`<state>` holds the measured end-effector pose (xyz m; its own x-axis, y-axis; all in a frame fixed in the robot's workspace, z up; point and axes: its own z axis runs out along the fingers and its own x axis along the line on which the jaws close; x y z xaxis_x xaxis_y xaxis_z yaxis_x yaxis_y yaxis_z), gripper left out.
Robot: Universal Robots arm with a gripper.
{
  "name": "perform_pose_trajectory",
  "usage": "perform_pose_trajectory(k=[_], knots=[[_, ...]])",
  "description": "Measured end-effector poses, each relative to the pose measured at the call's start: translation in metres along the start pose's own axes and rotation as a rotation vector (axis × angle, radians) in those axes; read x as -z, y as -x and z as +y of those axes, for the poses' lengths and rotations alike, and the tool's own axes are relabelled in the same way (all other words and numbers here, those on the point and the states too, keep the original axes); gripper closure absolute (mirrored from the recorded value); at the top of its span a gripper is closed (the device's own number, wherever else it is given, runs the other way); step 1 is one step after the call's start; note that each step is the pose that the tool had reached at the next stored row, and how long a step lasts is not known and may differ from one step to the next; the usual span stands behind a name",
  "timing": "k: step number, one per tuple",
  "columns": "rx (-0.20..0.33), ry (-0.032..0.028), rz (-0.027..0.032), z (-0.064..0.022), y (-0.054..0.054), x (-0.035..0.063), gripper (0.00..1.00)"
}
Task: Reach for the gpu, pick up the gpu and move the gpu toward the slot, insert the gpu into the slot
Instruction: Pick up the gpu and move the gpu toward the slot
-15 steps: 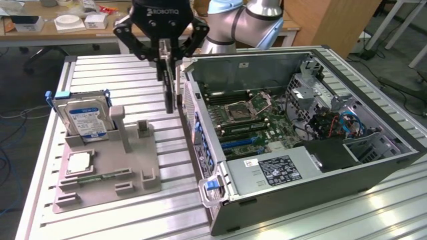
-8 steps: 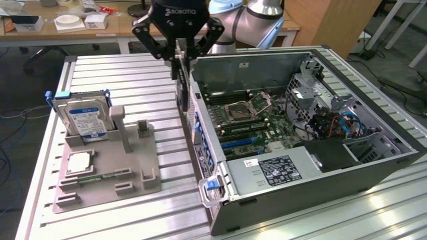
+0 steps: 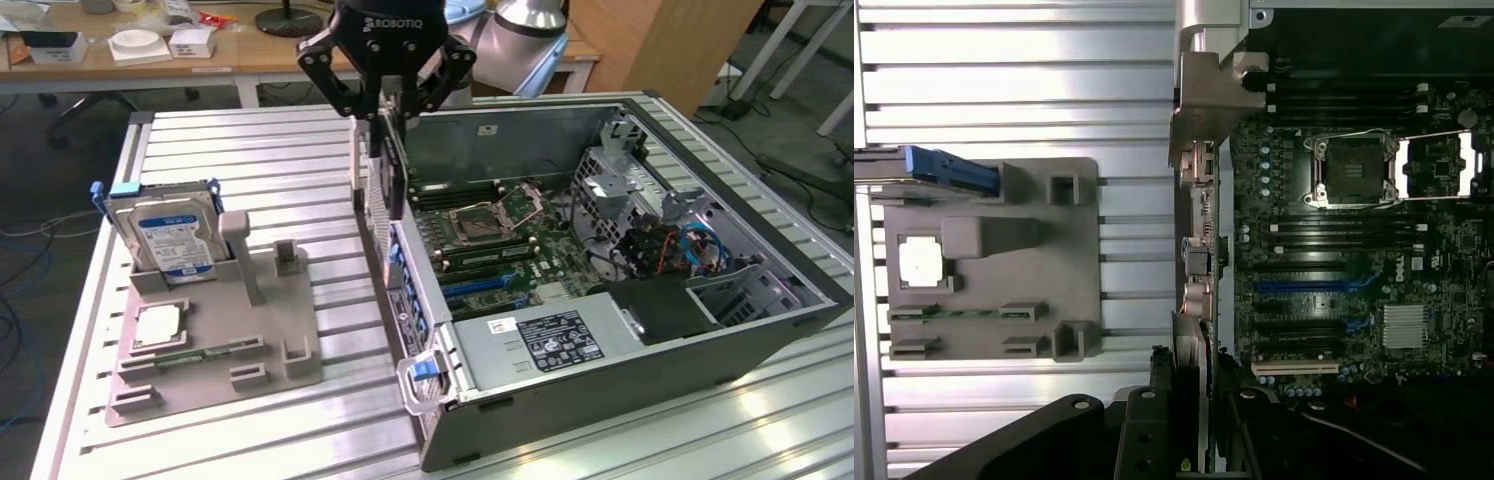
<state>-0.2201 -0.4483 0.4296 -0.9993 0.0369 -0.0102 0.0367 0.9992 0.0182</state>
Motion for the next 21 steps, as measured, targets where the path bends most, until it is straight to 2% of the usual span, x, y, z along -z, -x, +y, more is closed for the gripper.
perform_pose_trajectory(k=[16, 21], knots=[[0.0, 0.0002, 0.0, 0.0011, 0.032, -0.0012, 0.74], [0.0, 0.0002, 0.0, 0.0016, 0.045, -0.0016, 0.74]])
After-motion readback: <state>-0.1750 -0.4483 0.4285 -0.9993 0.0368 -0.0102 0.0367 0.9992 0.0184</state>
